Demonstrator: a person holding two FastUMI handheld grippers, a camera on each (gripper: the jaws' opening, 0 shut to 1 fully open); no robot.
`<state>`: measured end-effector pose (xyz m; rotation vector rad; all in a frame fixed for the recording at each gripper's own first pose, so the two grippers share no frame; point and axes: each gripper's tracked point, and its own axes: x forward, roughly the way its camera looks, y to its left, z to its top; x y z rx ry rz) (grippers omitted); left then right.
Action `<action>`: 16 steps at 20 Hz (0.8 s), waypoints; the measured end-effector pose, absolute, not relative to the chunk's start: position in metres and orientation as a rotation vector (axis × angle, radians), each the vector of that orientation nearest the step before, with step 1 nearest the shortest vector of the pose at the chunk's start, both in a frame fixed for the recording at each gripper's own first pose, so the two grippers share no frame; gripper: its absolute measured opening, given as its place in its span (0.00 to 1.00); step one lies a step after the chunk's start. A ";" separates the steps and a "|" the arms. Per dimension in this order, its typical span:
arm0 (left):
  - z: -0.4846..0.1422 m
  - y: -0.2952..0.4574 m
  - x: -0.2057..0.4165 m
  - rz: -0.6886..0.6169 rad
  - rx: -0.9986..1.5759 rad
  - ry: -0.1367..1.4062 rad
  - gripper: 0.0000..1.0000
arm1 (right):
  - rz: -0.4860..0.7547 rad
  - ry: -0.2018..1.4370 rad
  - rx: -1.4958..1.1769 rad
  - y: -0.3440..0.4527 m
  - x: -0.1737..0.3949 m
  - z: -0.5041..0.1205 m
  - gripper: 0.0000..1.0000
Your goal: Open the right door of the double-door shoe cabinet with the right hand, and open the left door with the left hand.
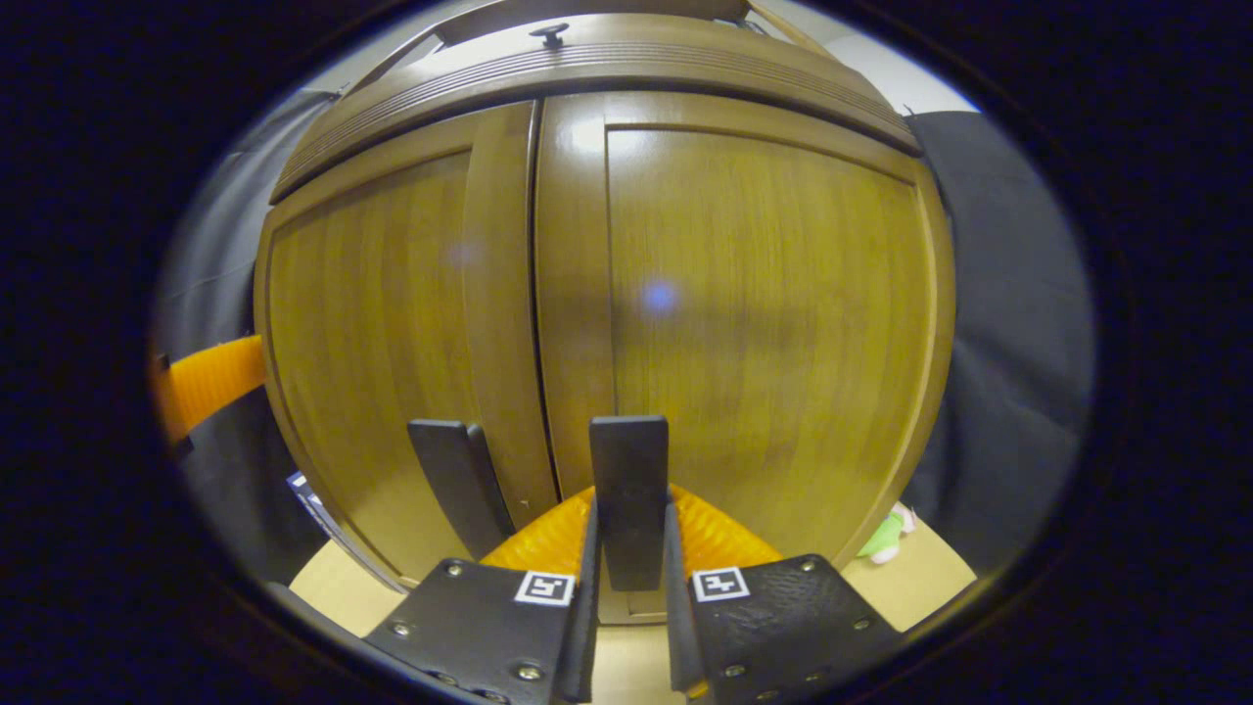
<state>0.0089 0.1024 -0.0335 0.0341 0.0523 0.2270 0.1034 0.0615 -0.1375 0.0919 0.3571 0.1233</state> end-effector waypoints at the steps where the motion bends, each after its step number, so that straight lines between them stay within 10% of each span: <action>1: -0.033 0.101 0.008 0.222 0.033 0.054 0.93 | 0.122 0.354 0.087 0.061 0.104 -0.136 0.30; 16: -0.023 0.028 -0.004 0.004 0.013 0.019 0.93 | 0.019 0.347 0.123 0.015 0.025 -0.125 0.29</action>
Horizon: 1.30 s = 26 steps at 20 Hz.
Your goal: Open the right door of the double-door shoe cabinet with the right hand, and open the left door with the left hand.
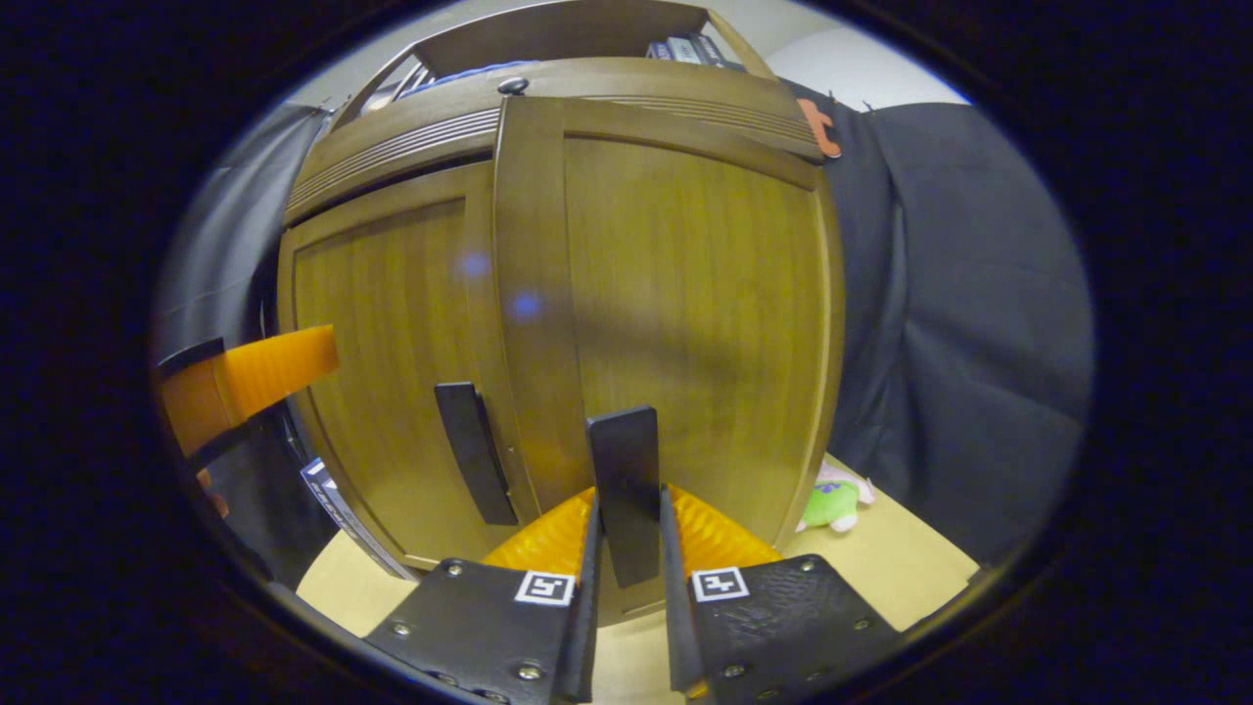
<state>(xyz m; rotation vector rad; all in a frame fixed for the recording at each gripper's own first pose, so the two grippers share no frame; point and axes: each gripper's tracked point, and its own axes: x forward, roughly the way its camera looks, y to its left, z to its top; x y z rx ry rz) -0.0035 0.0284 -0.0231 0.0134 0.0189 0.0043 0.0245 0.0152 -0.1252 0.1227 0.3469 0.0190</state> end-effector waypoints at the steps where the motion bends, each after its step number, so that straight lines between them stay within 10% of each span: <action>1: -0.021 0.023 -0.005 -0.009 0.011 0.016 0.93 | 0.010 0.347 0.118 0.012 0.020 -0.124 0.29; 26: -0.040 -0.086 -0.004 -0.201 0.001 0.058 0.95 | -0.176 0.354 0.069 -0.096 -0.059 -0.117 0.29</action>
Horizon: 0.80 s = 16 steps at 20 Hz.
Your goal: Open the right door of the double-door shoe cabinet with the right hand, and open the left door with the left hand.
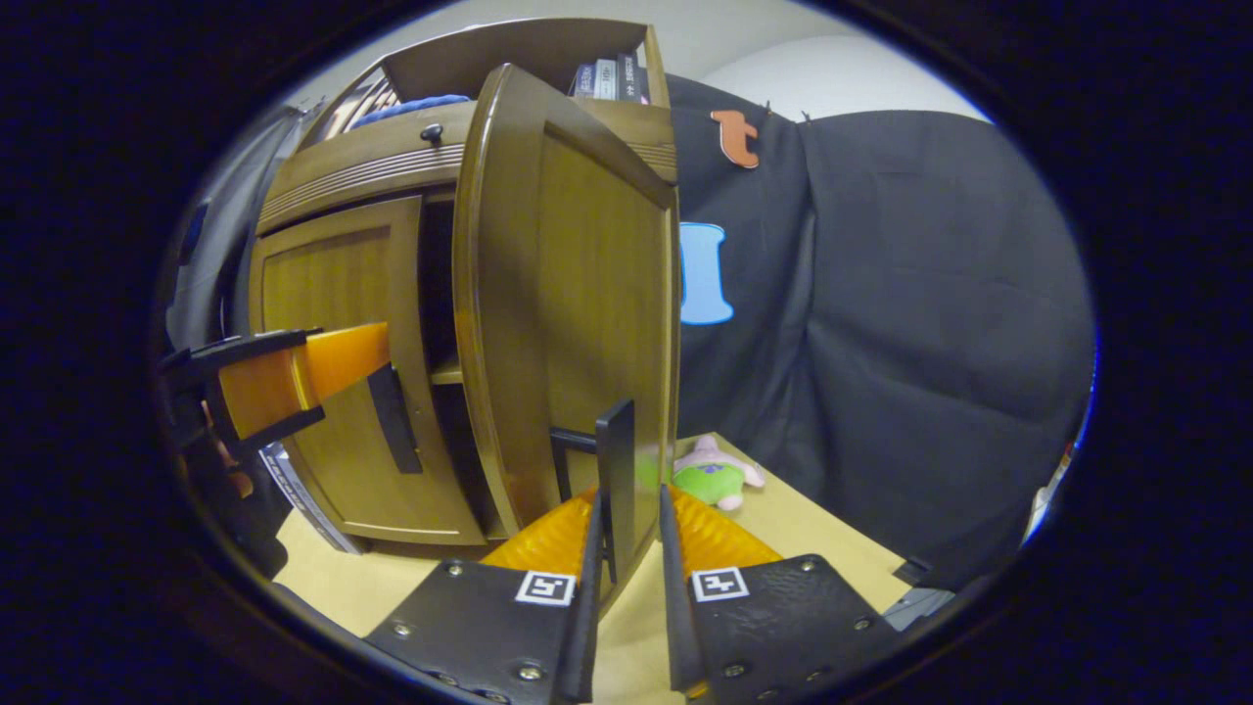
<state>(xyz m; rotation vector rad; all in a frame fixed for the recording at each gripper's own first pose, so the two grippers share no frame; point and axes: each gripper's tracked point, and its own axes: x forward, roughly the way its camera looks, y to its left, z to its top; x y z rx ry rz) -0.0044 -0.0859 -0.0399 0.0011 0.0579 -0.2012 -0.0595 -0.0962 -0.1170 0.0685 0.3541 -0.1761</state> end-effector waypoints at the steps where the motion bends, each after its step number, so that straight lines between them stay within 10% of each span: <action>1: -0.040 -0.089 -0.004 -0.204 0.003 0.059 0.95 | -0.185 0.354 0.067 -0.101 -0.062 -0.117 0.29; 16: -0.043 -0.162 -0.023 -0.246 0.012 0.077 0.95 | -0.372 0.304 0.117 -0.237 -0.113 -0.100 0.21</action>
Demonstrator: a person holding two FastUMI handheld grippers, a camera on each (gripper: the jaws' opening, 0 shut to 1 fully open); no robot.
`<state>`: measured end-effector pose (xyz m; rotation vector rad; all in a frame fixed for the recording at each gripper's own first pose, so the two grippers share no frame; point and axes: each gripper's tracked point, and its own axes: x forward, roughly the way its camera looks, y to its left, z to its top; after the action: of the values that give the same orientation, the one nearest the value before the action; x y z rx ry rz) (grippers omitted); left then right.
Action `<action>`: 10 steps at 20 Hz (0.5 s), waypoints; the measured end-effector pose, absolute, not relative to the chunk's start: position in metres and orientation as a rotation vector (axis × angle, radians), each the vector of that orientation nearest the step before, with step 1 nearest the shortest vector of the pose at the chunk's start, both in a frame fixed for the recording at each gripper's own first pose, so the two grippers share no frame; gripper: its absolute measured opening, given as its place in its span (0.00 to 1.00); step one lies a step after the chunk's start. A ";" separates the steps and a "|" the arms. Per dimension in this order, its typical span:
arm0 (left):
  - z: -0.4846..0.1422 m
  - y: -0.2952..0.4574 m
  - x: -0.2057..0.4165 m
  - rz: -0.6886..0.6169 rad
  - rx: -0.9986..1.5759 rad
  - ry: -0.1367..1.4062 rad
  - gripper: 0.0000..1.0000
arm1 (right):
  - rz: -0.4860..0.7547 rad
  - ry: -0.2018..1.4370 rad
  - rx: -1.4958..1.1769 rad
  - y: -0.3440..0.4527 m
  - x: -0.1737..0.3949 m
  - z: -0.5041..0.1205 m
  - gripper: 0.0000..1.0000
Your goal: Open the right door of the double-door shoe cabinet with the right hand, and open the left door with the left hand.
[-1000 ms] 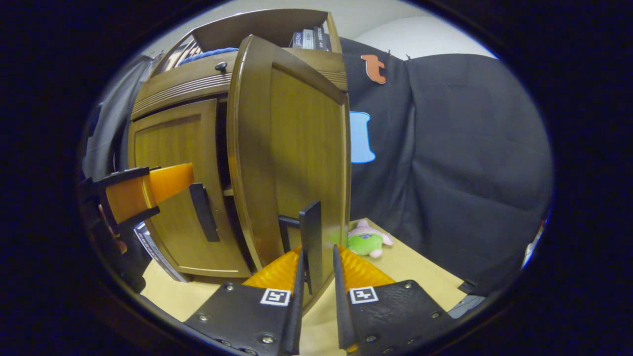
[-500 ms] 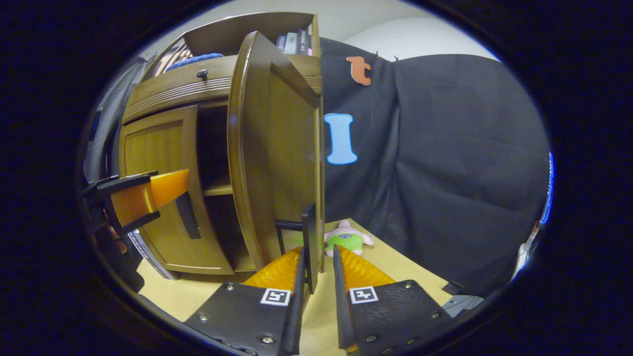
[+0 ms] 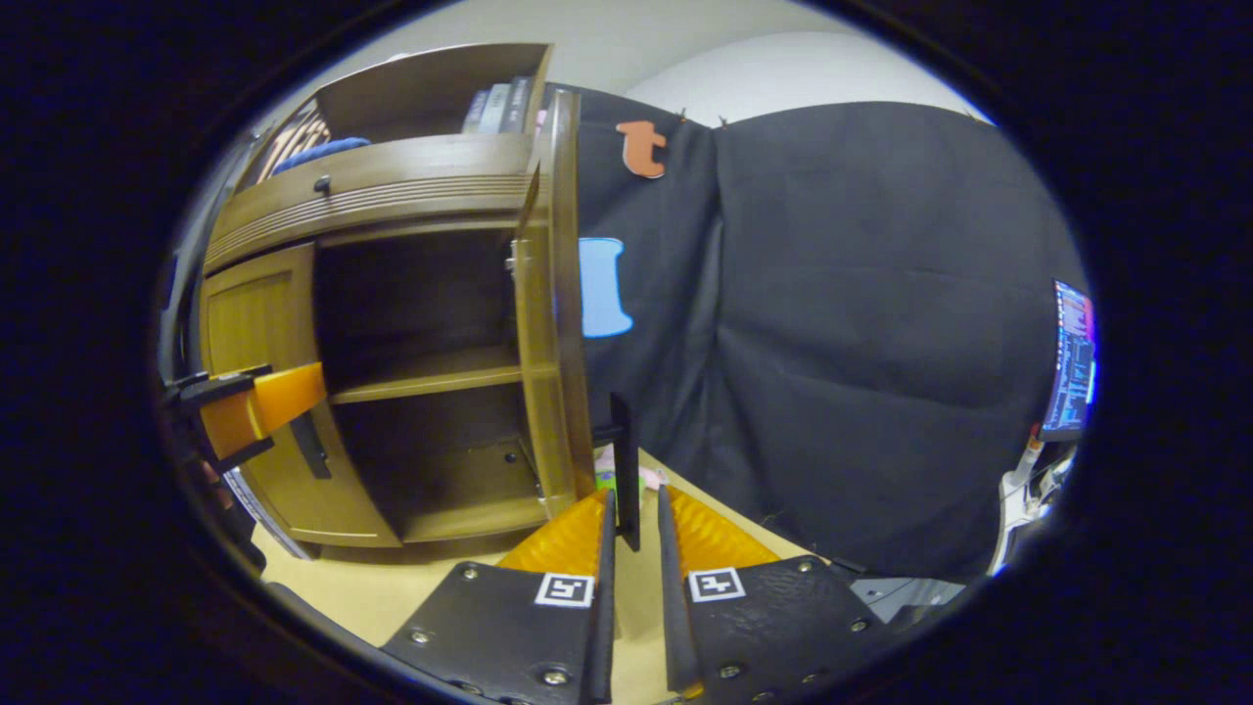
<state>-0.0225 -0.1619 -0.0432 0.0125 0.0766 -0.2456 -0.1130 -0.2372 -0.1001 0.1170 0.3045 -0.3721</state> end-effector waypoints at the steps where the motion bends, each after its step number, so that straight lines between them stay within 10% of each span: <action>1: -0.043 -0.166 -0.023 -0.247 0.017 0.077 0.95 | -0.371 0.300 0.135 -0.243 -0.111 -0.100 0.21; 10: -0.048 -0.171 -0.016 -0.192 0.037 0.093 0.95 | -0.351 0.274 0.174 -0.264 -0.098 -0.092 0.21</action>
<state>-0.0164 -0.1707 -0.0480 0.0370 0.0926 -0.1916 -0.0984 -0.2639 -0.0919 0.1740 0.2745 -0.3512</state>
